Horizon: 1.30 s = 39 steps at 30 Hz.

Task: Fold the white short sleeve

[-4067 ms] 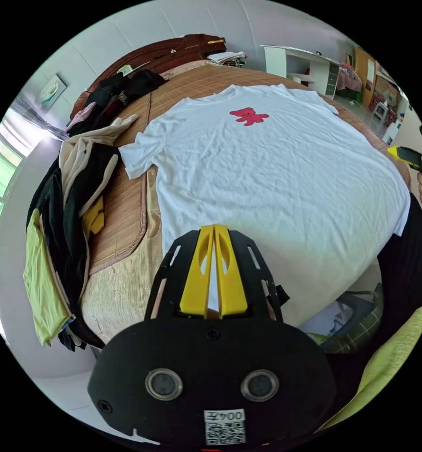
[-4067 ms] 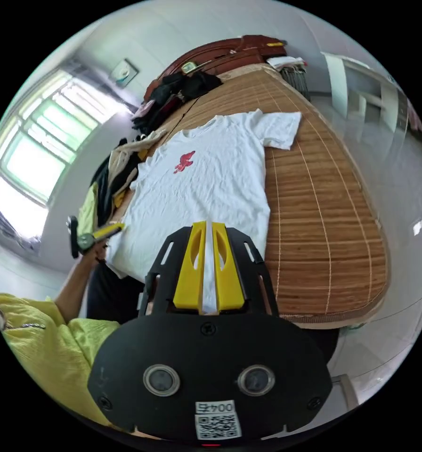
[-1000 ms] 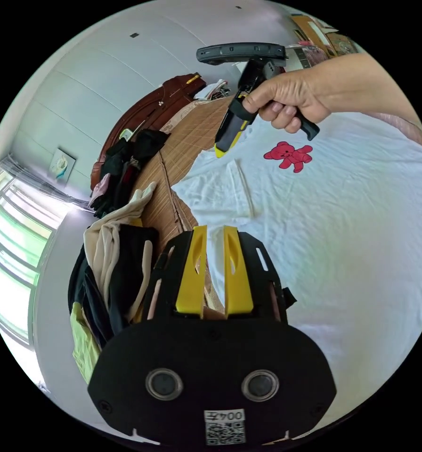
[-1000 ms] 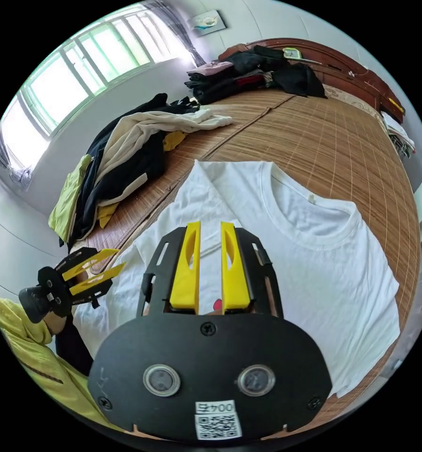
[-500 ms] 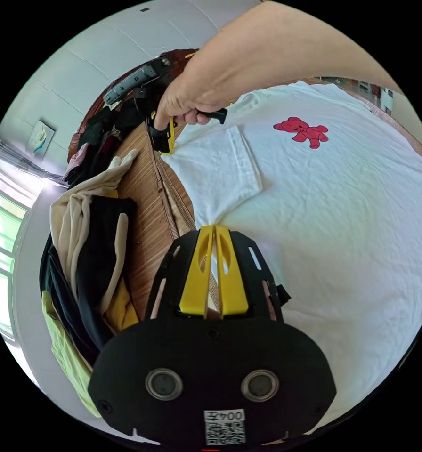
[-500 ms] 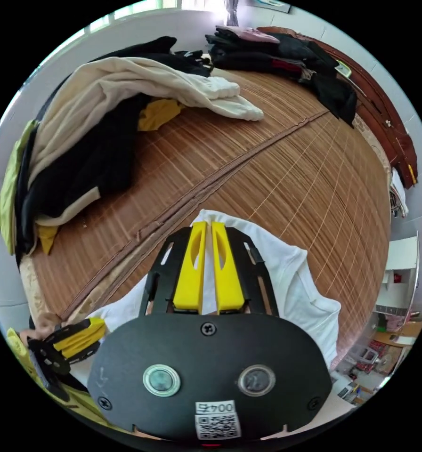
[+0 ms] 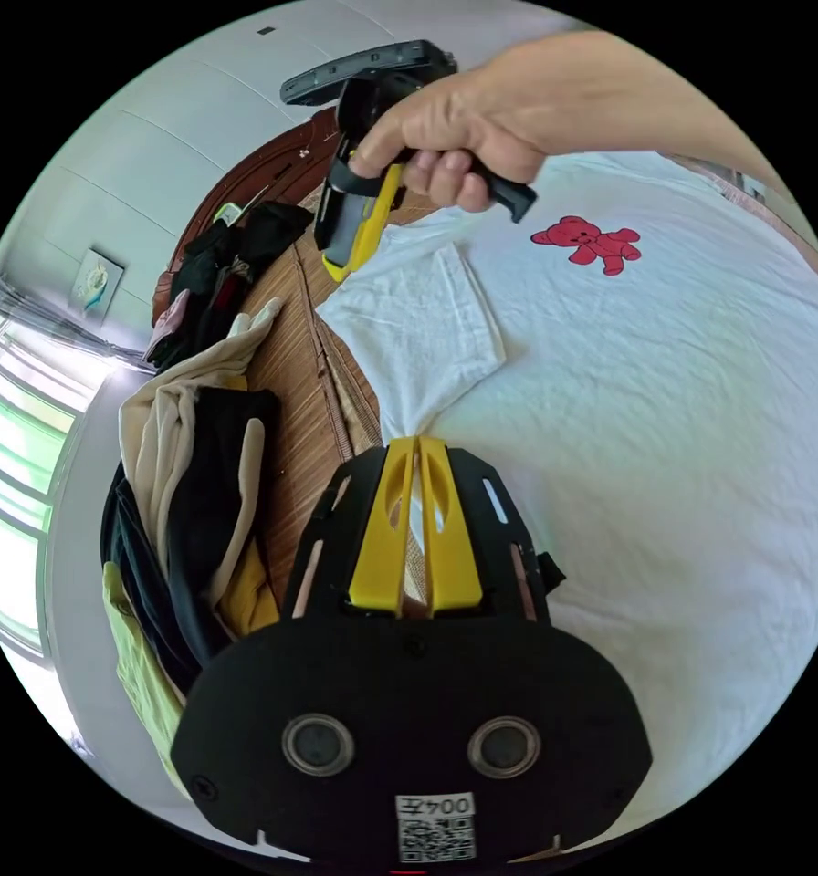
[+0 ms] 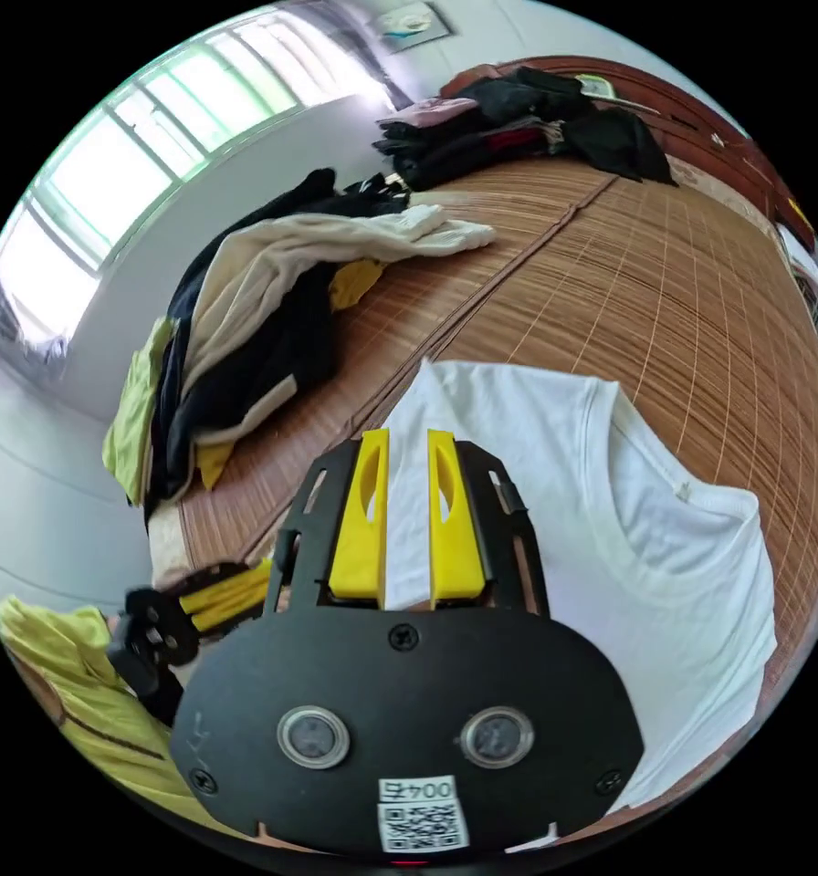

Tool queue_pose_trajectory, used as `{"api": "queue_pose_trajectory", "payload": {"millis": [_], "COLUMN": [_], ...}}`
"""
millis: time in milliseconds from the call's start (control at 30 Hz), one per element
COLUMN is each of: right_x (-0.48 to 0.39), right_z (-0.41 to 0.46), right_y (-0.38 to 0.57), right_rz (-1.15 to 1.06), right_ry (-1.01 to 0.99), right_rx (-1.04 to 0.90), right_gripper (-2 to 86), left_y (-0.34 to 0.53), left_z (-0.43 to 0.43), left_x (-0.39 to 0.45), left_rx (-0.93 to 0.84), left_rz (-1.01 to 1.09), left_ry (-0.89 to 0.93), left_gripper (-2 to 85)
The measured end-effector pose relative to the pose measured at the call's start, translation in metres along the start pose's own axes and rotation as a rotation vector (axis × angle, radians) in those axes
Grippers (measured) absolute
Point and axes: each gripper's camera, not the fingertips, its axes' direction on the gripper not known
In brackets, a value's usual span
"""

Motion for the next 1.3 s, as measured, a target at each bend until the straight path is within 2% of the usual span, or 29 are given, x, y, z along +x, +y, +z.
{"api": "queue_pose_trajectory", "payload": {"millis": [267,433,567,700,867,1033,1133,1300], "right_x": [-0.092,-0.114,-0.132,-0.148,-0.162,-0.16,-0.152,-0.129], "right_z": [0.006,0.026,0.041,0.067,0.107,0.115,0.137,0.124], "right_y": [0.105,0.113,0.099,0.086,0.089,0.085,0.088,0.109], "right_rz": [-0.245,-0.346,-0.441,-0.575,-0.786,-0.743,-0.69,-0.606], "right_ry": [0.192,0.256,0.241,0.286,0.405,0.376,0.342,0.276], "right_rx": [-0.008,-0.058,-0.065,-0.109,-0.221,-0.137,-0.19,-0.12], "right_gripper": [6.6,8.2,8.1,8.1,5.5,3.7,5.3,8.2], "left_y": [0.026,0.023,0.018,0.023,0.022,0.019,0.017,0.015], "left_z": [-0.016,-0.016,0.004,0.013,0.022,0.03,0.037,0.046], "left_x": [-0.045,-0.035,-0.035,-0.055,-0.064,-0.069,-0.072,-0.078], "left_rx": [0.059,0.086,-0.008,-0.018,-0.022,-0.027,-0.028,-0.037], "left_rz": [-0.075,-0.019,0.014,-0.042,-0.044,-0.054,-0.058,-0.078], "left_ry": [0.071,0.069,-0.006,0.101,0.122,0.118,0.127,0.148], "left_gripper": [1.2,1.2,1.5,1.3,1.2,1.2,1.3,1.6]}}
